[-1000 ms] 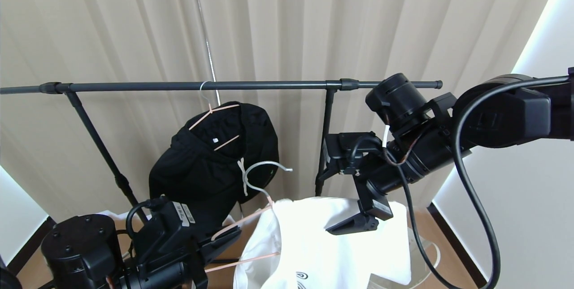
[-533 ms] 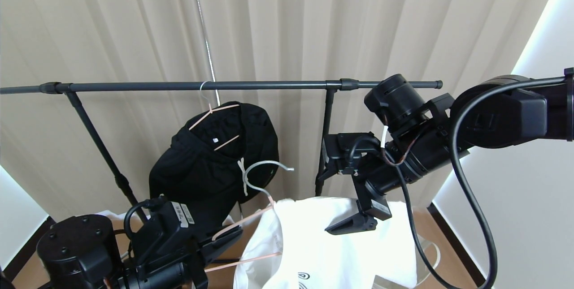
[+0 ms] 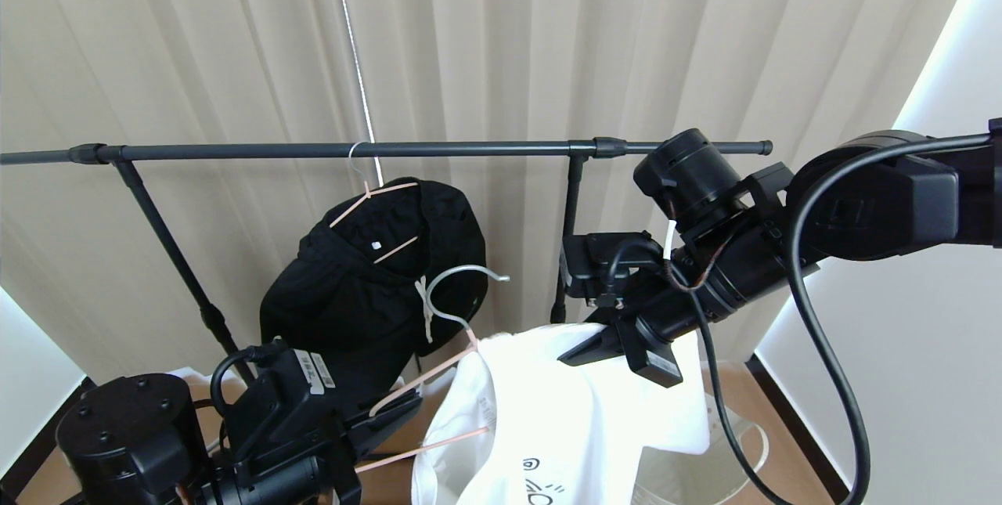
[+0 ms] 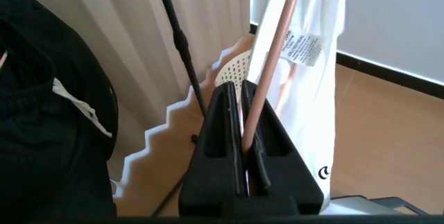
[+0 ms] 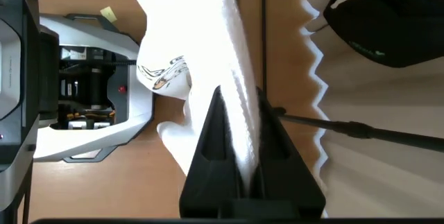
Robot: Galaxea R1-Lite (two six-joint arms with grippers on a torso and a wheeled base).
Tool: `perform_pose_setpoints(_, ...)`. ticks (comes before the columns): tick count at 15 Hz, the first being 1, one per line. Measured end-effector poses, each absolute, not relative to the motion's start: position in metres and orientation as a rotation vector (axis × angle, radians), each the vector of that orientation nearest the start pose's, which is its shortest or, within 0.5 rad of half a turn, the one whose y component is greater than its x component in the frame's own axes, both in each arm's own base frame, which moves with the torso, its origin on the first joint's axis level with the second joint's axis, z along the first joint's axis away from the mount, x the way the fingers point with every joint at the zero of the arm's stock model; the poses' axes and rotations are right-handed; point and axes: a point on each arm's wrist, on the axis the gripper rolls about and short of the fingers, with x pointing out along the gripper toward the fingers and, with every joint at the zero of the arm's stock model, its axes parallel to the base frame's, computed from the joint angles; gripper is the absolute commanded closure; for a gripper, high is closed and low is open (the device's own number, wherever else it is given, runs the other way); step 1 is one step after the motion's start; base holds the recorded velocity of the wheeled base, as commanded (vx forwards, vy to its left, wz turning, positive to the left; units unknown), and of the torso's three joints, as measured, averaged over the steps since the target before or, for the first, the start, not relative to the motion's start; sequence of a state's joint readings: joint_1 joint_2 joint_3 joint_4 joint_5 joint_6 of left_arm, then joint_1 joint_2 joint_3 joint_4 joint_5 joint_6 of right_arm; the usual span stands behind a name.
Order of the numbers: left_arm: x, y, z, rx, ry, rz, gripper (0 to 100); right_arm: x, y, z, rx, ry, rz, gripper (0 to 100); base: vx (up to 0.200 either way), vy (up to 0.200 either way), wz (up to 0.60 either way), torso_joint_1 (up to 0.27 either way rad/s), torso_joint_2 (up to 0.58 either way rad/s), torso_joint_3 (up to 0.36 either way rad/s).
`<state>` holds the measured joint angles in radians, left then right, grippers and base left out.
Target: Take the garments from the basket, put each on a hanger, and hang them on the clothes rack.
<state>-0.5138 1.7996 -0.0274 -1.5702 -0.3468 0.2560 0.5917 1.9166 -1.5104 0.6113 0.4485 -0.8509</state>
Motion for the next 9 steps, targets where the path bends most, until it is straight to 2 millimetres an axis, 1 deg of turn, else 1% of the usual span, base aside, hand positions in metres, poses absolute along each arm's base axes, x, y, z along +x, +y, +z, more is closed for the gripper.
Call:
perform_pose_setpoints(6,0.1754,-0.1079,0.0865,0.253,0.093,-0.883,100,0.2778,0.1985,0.1994,-0.772,0.589,1.34,100,0.0,0.0,0.0,0.0,0.0,0.0)
perform_pose_setpoints(7,0.1754,-0.1079,0.0866,0.253,0.092,-0.884,0,0.2773,0.1982,0.2002,-0.773,0.587,1.339,100,0.0,0.0,0.0,0.0,0.0,0.0)
perform_pose_setpoints(9,0.1752,-0.1078,0.0869,0.255,0.089,-0.884,0,0.275,0.1961,0.204,-0.775,0.58,1.336,100,0.0,0.0,0.0,0.0,0.0,0.0)
